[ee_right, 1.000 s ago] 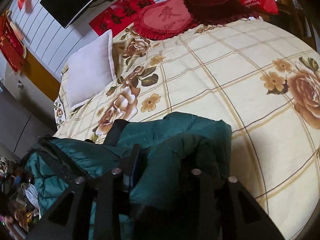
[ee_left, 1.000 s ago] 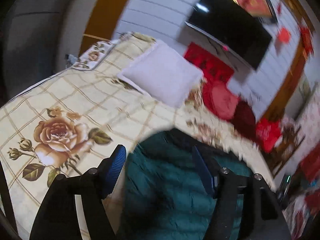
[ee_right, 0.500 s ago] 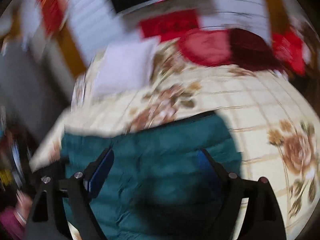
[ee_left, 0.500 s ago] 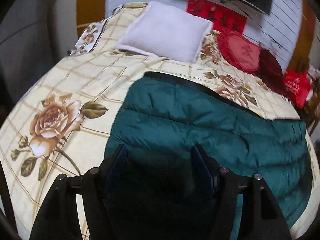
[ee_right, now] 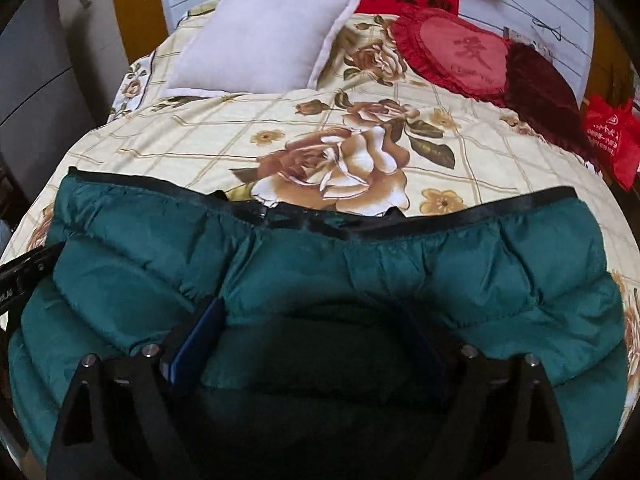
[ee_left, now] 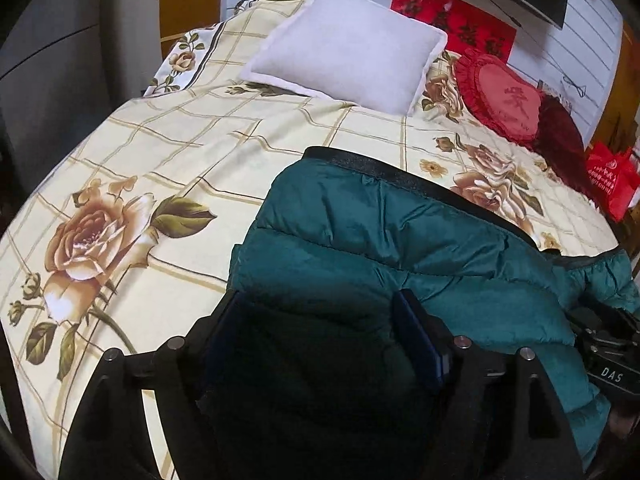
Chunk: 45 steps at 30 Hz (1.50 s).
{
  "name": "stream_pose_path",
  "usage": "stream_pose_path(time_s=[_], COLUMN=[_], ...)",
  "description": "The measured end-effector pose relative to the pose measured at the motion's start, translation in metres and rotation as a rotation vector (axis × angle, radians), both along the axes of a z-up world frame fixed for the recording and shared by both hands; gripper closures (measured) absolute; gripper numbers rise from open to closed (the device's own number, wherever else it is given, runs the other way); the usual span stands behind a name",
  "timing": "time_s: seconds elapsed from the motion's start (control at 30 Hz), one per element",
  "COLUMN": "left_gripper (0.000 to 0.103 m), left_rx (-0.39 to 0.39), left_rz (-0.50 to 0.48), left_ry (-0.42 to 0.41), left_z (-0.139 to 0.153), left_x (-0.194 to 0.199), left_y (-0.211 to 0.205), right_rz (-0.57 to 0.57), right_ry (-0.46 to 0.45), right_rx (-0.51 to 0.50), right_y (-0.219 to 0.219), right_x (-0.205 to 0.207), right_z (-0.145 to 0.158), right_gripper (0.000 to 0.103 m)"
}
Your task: Fold large clothes
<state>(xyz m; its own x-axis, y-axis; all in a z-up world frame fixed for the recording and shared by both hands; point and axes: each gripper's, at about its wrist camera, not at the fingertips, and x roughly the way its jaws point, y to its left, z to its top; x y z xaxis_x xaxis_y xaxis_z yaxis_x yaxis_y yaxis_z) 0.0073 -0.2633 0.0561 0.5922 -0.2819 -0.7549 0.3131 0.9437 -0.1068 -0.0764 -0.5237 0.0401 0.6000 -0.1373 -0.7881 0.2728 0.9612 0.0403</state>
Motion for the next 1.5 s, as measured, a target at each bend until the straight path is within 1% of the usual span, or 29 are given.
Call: stream_pose_path(time_s=[0.1, 0.17, 0.2, 0.27, 0.33, 0.4, 0.5, 0.6, 0.7, 0.8, 0.9, 1.03, 1.1, 1.23, 1.4, 1.5], left_gripper=[0.021, 0.023, 0.023, 0.023, 0.023, 0.023, 0.023, 0.023, 0.023, 0.023, 0.023, 0.023, 0.023, 0.023, 0.023, 0.023], left_rx=[0.01, 0.019, 0.019, 0.017, 0.023, 0.029, 0.033, 0.025, 0.018, 0.023, 0.031, 0.035, 0.028, 0.021, 0.036, 0.037], left_rz=[0.004, -0.001, -0.009, -0.027, -0.04, -0.038, -0.035, -0.033, -0.032, -0.033, -0.036, -0.041, -0.043, -0.055, -0.067, -0.076], left_ry=[-0.031, -0.071, -0.091, -0.117, -0.111, -0.1, -0.069, -0.052, -0.046, -0.039, -0.034, -0.034, -0.035, -0.068, -0.1, -0.123], left_z=[0.009, 0.018, 0.022, 0.03, 0.031, 0.03, 0.022, 0.015, 0.011, 0.009, 0.011, 0.017, 0.021, 0.031, 0.039, 0.043], left_x=[-0.01, -0.019, -0.023, -0.027, -0.026, -0.022, -0.014, -0.009, -0.006, -0.005, -0.007, -0.016, -0.022, -0.043, -0.068, -0.088], left_y=[0.004, 0.005, 0.005, 0.005, 0.001, -0.001, -0.005, -0.006, -0.006, -0.007, -0.006, 0.0, 0.004, 0.014, 0.024, 0.032], right_rz=[-0.001, 0.0, 0.001, -0.011, -0.024, -0.053, -0.099, -0.129, -0.15, -0.157, -0.155, -0.166, -0.169, -0.174, -0.19, -0.185], right_ry=[0.003, -0.056, -0.076, -0.101, -0.099, -0.083, -0.061, -0.038, -0.012, -0.002, -0.002, -0.095, -0.116, -0.111, -0.086, -0.101], right_rx=[0.024, 0.073, 0.078, 0.052, 0.024, -0.023, -0.05, -0.044, -0.031, -0.039, -0.032, -0.007, -0.004, -0.001, -0.021, -0.02], right_y=[-0.002, -0.006, -0.008, -0.015, -0.024, -0.036, -0.057, -0.072, -0.077, -0.077, -0.075, -0.069, -0.066, -0.062, -0.054, -0.043], right_x=[-0.008, -0.029, -0.038, -0.059, -0.073, -0.083, -0.089, -0.085, -0.076, -0.072, -0.076, -0.109, -0.125, -0.154, -0.173, -0.185], right_z=[0.009, 0.025, 0.031, 0.042, 0.047, 0.047, 0.042, 0.03, 0.014, 0.007, 0.013, 0.037, 0.046, 0.051, 0.045, 0.049], right_gripper=[0.013, 0.013, 0.013, 0.012, 0.012, 0.012, 0.012, 0.012, 0.008, 0.006, 0.006, 0.006, 0.006, 0.006, 0.006, 0.006])
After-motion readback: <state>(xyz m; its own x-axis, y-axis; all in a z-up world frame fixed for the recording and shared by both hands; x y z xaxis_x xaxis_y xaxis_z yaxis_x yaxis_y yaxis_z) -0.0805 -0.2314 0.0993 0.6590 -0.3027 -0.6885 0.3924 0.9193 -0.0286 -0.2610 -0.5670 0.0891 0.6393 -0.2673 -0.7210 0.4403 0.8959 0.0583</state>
